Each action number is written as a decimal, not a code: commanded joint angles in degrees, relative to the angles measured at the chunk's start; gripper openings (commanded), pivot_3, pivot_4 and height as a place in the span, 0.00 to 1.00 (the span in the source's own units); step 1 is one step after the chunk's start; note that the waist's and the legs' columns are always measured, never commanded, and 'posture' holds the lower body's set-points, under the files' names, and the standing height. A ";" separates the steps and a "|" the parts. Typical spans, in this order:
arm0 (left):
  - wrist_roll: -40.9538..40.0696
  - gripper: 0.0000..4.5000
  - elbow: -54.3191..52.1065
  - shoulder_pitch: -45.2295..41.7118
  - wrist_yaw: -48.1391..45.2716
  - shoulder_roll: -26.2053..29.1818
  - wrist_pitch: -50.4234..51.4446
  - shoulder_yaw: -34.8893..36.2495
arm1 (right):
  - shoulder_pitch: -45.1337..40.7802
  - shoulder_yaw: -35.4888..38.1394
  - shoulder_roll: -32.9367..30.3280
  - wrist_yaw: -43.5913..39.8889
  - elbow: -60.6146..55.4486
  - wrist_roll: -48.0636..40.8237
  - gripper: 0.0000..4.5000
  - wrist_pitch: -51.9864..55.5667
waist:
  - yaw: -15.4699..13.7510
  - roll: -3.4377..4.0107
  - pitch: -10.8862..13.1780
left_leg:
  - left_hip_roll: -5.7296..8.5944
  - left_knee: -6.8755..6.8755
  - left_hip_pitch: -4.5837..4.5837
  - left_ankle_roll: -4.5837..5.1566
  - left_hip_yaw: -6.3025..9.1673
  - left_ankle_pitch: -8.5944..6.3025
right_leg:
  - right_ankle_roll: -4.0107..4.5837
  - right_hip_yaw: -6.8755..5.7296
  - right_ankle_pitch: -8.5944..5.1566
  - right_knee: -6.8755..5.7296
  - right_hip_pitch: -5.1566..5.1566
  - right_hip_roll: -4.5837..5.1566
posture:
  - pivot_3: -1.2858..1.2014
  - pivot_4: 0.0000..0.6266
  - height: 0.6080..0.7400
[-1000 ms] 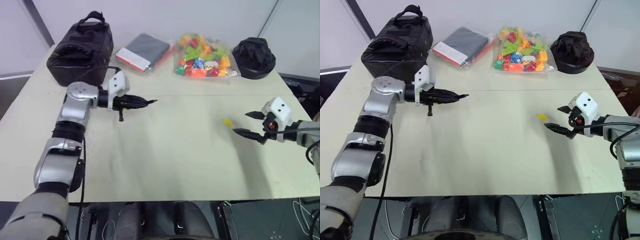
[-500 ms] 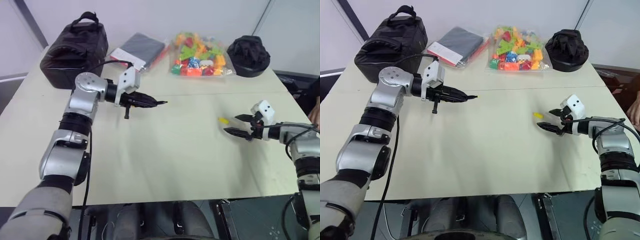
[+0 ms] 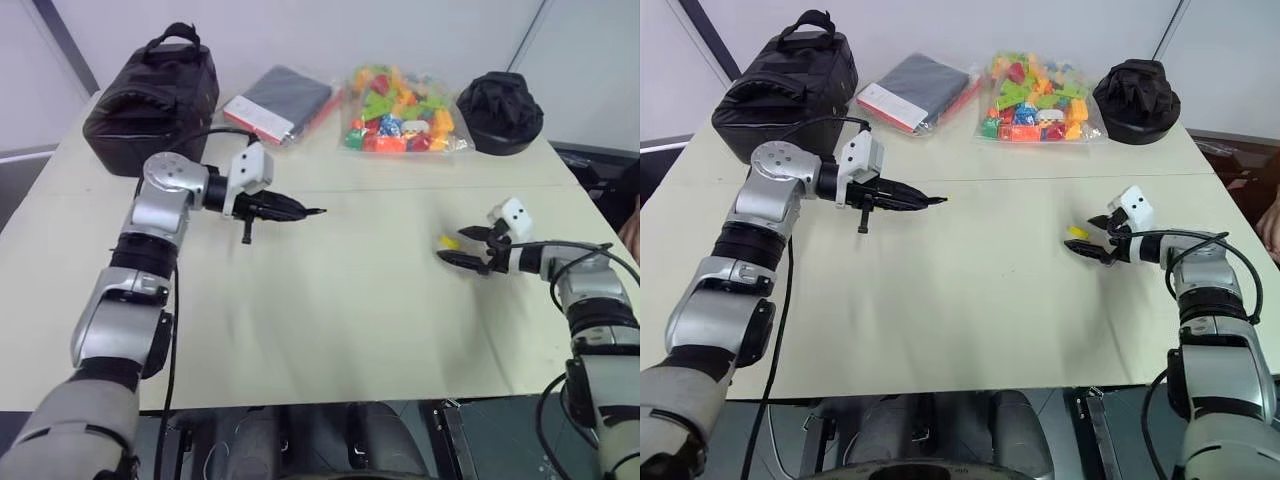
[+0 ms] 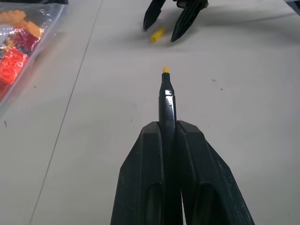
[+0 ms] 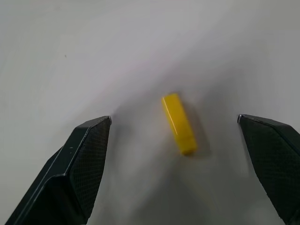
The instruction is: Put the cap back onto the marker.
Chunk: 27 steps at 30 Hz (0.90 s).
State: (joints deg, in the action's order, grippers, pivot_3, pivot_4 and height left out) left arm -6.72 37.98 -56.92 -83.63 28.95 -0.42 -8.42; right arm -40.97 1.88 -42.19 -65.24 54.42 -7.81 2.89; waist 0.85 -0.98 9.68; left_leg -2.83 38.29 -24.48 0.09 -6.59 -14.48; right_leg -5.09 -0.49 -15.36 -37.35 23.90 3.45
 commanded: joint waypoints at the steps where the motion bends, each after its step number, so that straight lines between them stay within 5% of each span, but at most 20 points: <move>1: -0.63 0.00 -3.07 0.11 0.77 0.92 0.54 0.74 | -1.17 -0.15 -0.54 -0.42 1.79 1.41 1.00 -1.79 | -0.01 0.00 0.00 | 0.00 0.00 0.00 0.00 0.00 0.00 | 0.00 0.00 0.00 0.00 0.00 0.00 | 0.52 0.24 1.00; 11: -0.85 0.00 -4.18 1.03 1.82 0.93 1.29 0.74 | -0.89 -1.42 -0.24 -0.23 4.40 4.44 1.00 -5.24 | -0.01 0.00 0.00 | 0.00 0.00 0.06 -0.04 0.00 0.02 | 0.00 0.00 0.00 0.00 -0.08 0.00 | 0.52 0.24 1.00; 15: -0.87 0.00 -4.12 1.08 2.05 0.85 1.32 0.72 | -0.88 -1.63 0.03 -0.44 4.49 4.58 0.71 -5.37 | -0.01 0.00 0.00 | 0.00 0.01 0.08 -0.05 0.01 0.03 | 0.00 0.00 0.00 0.00 -0.11 0.00 | 0.52 0.24 1.00; 21: -0.82 0.00 -4.07 1.21 2.47 0.93 1.17 0.80 | -1.02 -1.75 0.36 -0.58 4.67 4.59 0.01 -5.26 | 0.02 0.00 0.00 | 0.00 0.01 0.09 -0.07 0.02 0.04 | 0.00 0.00 0.00 0.00 -0.12 0.00 | 0.52 0.24 1.00; 27: -0.73 0.00 -4.18 1.55 2.66 1.36 0.97 0.81 | -1.82 -1.70 0.08 0.32 4.26 4.73 0.01 -5.55 | 0.06 0.00 0.00 | 0.00 0.01 0.11 -0.07 0.02 0.04 | -0.01 0.00 0.00 0.00 -0.14 0.00 | 0.52 0.24 1.00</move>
State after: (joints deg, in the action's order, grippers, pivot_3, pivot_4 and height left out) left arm -6.78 35.57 -54.89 -81.08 29.48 0.81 -8.40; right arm -42.46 0.56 -41.99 -65.69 57.95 -4.58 -2.94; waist 0.92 -0.98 9.67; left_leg -2.84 38.30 -24.37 0.02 -6.57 -14.44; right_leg -5.09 -0.49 -15.36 -37.35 23.77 3.44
